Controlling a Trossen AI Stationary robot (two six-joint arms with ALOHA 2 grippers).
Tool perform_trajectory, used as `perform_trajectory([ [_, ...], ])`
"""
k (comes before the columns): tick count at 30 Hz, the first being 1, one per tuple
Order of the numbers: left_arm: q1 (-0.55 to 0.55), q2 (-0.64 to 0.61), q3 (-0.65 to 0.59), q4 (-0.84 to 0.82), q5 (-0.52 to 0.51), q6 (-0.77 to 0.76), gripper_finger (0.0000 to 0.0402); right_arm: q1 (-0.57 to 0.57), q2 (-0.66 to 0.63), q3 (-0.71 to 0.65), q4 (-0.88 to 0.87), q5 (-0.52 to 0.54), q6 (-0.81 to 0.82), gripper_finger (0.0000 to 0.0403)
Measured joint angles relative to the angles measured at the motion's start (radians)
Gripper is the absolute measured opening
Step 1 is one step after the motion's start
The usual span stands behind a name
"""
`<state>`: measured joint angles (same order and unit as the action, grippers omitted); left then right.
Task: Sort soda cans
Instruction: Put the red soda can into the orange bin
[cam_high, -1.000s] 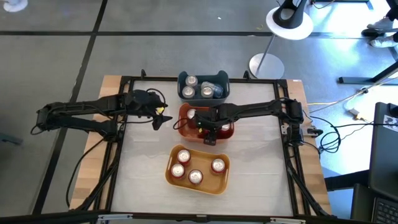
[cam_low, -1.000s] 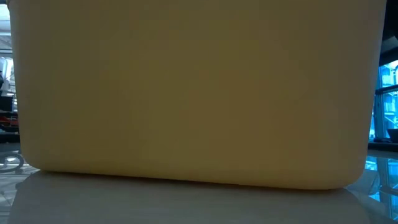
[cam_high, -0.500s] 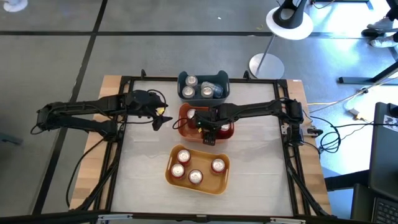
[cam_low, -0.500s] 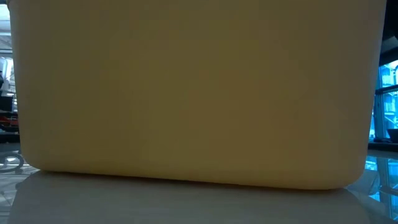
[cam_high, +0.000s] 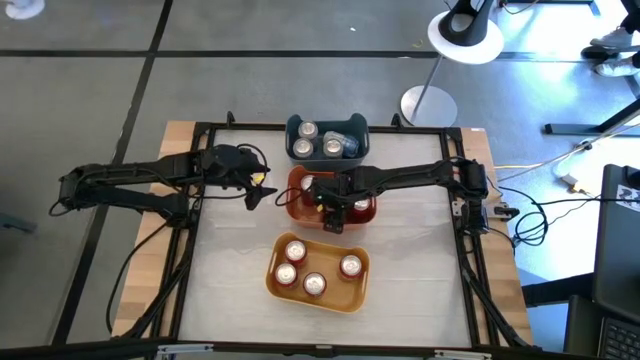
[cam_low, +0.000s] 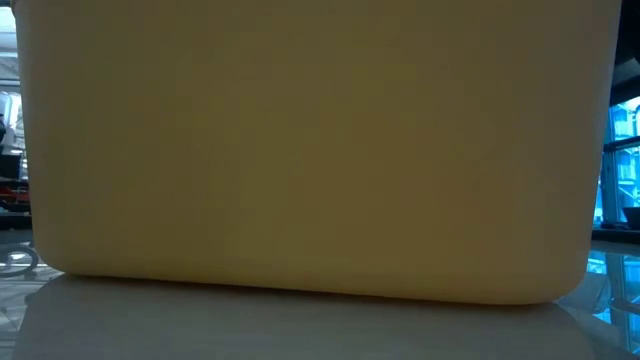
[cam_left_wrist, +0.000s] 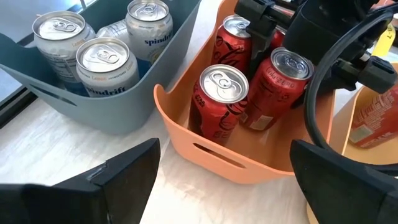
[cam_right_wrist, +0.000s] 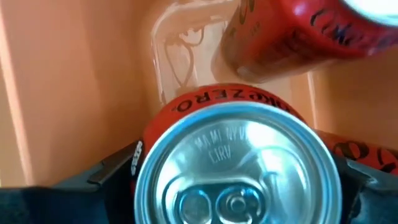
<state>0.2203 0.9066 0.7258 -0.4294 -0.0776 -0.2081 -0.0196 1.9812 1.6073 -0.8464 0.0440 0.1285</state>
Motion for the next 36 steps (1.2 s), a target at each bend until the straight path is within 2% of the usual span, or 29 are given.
perform_trajectory([
  [18,0.0,-0.001,0.0,-0.003,0.0,-0.001,0.0347,0.0,0.005,0.0,0.009,0.0,0.023,0.0338],
  [27,0.0,-0.001,0.0,-0.003,0.0,0.006,0.0347,-0.002,0.013,0.002,0.001,0.01,0.023,0.0397],
  [36,0.0,-0.001,0.001,0.0,0.0,0.006,0.0347,0.0,0.015,0.014,-0.017,0.043,0.02,0.0379],
])
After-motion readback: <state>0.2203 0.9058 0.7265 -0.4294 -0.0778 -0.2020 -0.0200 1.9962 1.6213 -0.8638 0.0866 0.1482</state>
